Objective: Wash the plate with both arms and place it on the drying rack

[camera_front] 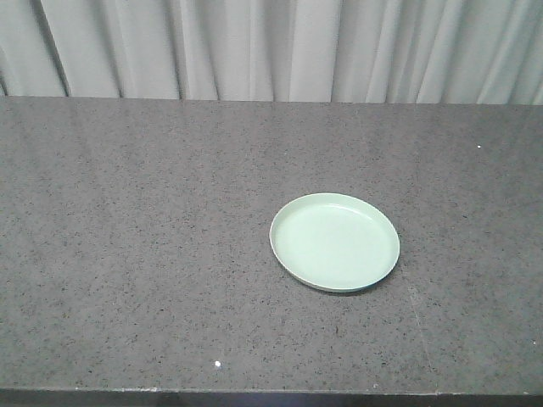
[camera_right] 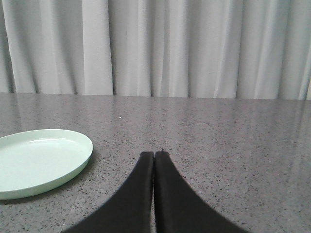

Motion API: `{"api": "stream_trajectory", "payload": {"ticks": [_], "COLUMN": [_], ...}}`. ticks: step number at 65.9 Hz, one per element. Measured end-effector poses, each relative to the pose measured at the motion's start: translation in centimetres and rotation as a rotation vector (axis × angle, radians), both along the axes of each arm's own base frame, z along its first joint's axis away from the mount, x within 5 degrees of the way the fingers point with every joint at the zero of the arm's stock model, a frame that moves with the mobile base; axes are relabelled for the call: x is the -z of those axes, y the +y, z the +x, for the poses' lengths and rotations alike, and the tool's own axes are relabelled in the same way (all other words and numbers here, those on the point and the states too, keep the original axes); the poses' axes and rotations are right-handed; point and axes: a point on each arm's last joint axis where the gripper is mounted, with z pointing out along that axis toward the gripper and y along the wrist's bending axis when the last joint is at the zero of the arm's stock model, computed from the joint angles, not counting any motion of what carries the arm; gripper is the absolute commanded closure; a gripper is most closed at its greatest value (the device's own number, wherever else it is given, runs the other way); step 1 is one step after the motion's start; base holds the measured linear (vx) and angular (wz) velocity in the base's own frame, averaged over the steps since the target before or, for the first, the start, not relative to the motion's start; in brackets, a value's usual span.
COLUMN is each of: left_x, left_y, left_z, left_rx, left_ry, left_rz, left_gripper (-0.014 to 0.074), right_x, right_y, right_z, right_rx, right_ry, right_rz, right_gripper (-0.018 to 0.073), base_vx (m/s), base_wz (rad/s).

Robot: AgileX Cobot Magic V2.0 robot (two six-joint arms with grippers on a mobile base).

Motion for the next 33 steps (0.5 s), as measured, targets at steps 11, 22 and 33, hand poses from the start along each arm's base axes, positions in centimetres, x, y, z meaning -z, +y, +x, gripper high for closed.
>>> {"api": "stream_trajectory", "payload": {"ticks": [11,22,33], "left_x": [0.0,0.0,0.0], "left_y": [0.0,0.0,0.0], "left_z": [0.0,0.0,0.0], "left_rx": [0.0,0.0,0.0], "left_ry": [0.0,0.0,0.0], "left_rz": [0.0,0.0,0.0], "left_gripper": [0.0603,0.0603,0.0603], "right_x": [0.0,0.0,0.0], "right_y": [0.0,0.0,0.0], "right_z": [0.0,0.0,0.0], "right_rx": [0.0,0.0,0.0], "right_ry": [0.0,0.0,0.0], "right_rz": [0.0,0.0,0.0], "right_gripper": [0.0563,0.0563,0.0563], "base_vx": [0.0,0.0,0.0], "base_wz": [0.0,0.0,0.0]}}
